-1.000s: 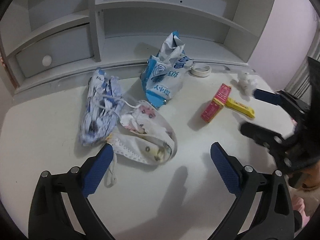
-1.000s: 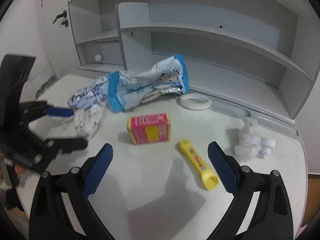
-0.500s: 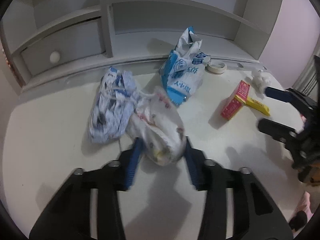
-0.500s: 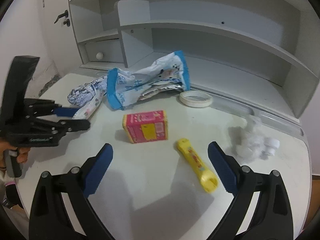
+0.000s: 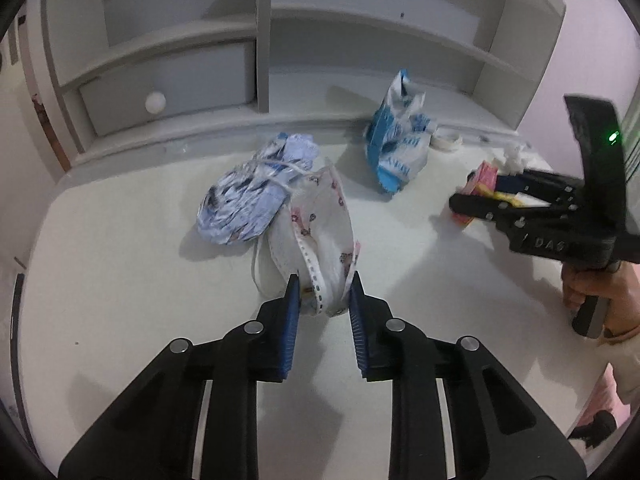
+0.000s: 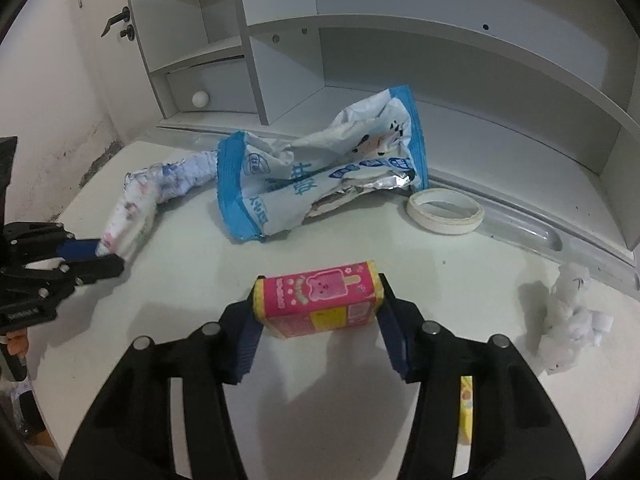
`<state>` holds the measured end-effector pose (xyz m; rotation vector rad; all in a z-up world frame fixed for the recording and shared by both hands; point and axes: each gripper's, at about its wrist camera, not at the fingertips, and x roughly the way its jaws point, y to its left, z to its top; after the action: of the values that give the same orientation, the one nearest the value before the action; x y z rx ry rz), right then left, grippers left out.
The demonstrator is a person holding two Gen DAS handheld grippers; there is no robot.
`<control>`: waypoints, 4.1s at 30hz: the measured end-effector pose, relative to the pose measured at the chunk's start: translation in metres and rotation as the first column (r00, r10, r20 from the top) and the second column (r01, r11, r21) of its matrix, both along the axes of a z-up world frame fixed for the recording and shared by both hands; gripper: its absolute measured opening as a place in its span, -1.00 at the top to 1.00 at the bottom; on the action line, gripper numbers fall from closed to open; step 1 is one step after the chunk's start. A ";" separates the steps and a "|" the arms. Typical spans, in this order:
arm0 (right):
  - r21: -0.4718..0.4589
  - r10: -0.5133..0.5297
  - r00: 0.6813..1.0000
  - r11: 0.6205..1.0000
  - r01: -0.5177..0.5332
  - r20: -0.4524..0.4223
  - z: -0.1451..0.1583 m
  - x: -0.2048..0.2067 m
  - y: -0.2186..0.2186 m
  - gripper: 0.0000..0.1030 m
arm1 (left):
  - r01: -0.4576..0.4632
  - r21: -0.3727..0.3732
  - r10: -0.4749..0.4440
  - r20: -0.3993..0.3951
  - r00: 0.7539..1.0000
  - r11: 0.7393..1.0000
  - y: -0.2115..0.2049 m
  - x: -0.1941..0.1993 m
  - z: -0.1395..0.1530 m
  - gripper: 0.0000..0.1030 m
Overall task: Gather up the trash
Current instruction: 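Grasp the pink snack box with the right tool while the left tool grasps the white mask, then carry the pink box and white mask over the black bin with both tools, then open both tools to drop the box and mask, then return to the desk, then grasp the yellow toy with the right tool while the left tool grasps the crumpled blue-white wrapper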
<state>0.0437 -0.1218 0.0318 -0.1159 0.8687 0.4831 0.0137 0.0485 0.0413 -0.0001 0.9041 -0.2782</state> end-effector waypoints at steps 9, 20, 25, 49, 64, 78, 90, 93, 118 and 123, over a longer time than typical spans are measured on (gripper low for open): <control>0.022 -0.045 0.997 0.999 0.044 0.057 0.023 -0.023 -0.017 -0.01 | 0.084 -0.055 -0.078 0.109 0.991 0.995 -0.014 -0.020 0.043 0.56; -0.001 -0.059 0.998 0.998 0.059 0.023 0.012 -0.056 -0.042 -0.01 | 0.144 -0.044 -0.141 0.067 0.988 0.989 -0.056 -0.018 0.020 0.56; 0.068 -0.103 0.994 0.993 0.100 0.041 0.025 -0.087 -0.077 -0.01 | 0.198 -0.017 -0.195 0.106 0.975 0.980 -0.089 -0.032 0.031 0.55; 0.152 -0.814 0.487 0.464 0.873 -0.317 -0.177 -0.465 -0.463 -0.01 | 0.938 0.033 -0.841 -0.433 0.324 0.345 -0.560 -0.261 -0.164 0.56; 0.277 -0.740 0.320 0.186 0.943 -0.592 -0.286 -0.493 -0.505 -0.64 | 0.908 0.060 -0.759 -0.528 0.381 0.414 -0.594 -0.265 -0.244 -0.26; 0.156 -0.949 0.309 0.296 0.942 -0.062 -0.101 -0.491 -0.473 -0.87 | 0.918 0.041 -0.916 0.098 0.388 0.393 -0.487 -0.278 -0.012 -0.86; -0.009 -0.699 0.669 0.690 0.724 0.253 0.024 -0.356 -0.337 -0.87 | 0.405 0.160 -0.435 0.285 0.854 0.900 -0.193 -0.154 0.075 -0.87; 0.037 -0.546 0.820 0.835 0.548 0.173 0.025 -0.310 -0.294 -0.87 | 0.225 0.180 -0.267 0.261 0.928 0.958 -0.118 -0.134 0.063 -0.87; -0.137 -0.056 0.997 0.989 0.047 -0.058 -0.030 -0.041 -0.074 -0.45 | -0.105 0.033 0.104 0.031 0.994 0.994 0.046 0.021 -0.008 -0.87; -0.147 -0.030 0.997 0.989 0.018 -0.074 -0.029 -0.030 -0.066 -0.43 | -0.085 0.040 0.085 0.001 0.996 0.996 0.046 0.047 -0.014 -0.87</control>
<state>0.0140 -0.1874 0.0025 -0.2225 0.9789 0.4029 0.0610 0.0940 0.0276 -0.0013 0.9079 -0.1812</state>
